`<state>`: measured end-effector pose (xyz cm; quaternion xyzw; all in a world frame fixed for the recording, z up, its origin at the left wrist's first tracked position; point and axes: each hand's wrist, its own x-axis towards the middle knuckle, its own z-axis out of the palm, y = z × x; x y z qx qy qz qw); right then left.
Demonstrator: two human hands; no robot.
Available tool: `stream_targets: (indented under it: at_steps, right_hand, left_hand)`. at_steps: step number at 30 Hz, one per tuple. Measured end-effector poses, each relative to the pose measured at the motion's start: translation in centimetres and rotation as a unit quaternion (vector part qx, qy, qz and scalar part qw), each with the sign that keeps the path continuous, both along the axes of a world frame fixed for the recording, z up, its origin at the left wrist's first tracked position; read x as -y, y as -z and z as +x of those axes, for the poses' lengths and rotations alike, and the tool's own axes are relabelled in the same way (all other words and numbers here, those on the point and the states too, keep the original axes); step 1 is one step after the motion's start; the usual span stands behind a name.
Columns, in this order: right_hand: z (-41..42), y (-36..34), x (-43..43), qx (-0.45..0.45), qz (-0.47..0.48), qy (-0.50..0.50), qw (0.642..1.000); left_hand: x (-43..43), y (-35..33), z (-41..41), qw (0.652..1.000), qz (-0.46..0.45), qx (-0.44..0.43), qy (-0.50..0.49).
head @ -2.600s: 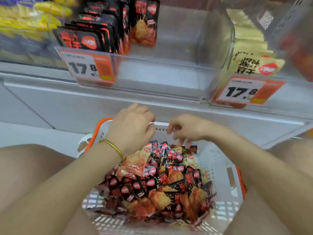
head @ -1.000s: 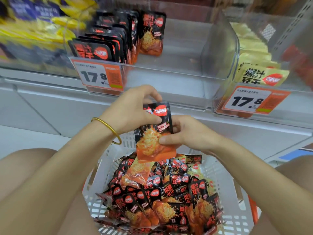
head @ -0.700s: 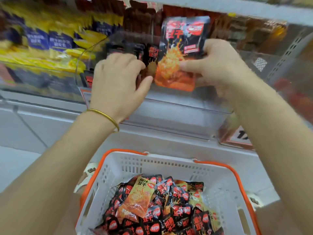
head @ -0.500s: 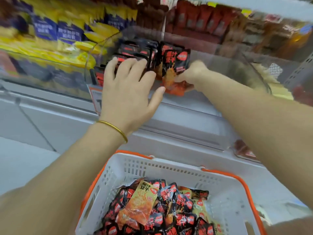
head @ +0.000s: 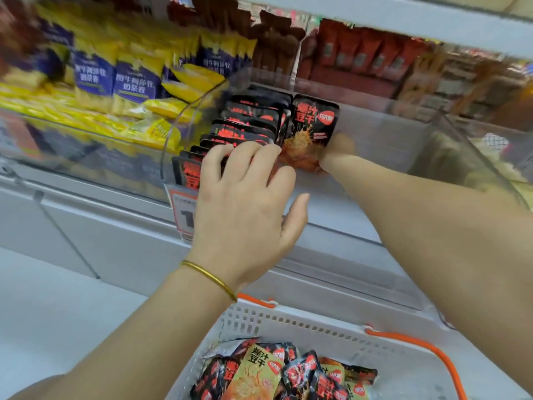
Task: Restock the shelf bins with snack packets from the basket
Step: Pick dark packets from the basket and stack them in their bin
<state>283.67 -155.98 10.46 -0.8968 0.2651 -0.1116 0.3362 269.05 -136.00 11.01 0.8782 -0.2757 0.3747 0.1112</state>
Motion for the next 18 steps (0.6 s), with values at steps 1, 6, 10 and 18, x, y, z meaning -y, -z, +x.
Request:
stream_targets:
  at_steps: [1, 6, 10, 18]
  right_hand:
    - [-0.1, 0.0, 0.1, 0.002, 0.027, 0.003, 1.000]
    - [-1.7, -1.9, 0.1, -0.087, 0.071, -0.061, 0.992]
    - [-7.1, -6.8, -1.7, -0.088, 0.097, -0.100, 0.986]
    - [-27.6, -7.9, -1.7, -0.003, 0.128, -0.321, 0.938]
  left_hand:
    - [0.0, 0.0, 0.0, 1.000, -0.002, 0.001, 0.001]
    - [-0.2, 0.0, -0.1, 1.000, -0.017, 0.012, 0.014]
    - [-0.3, -0.4, -1.1, 0.995, -0.045, 0.080, 0.047]
    - [2.2, 2.0, -7.6, 0.983, -0.010, 0.058, 0.176]
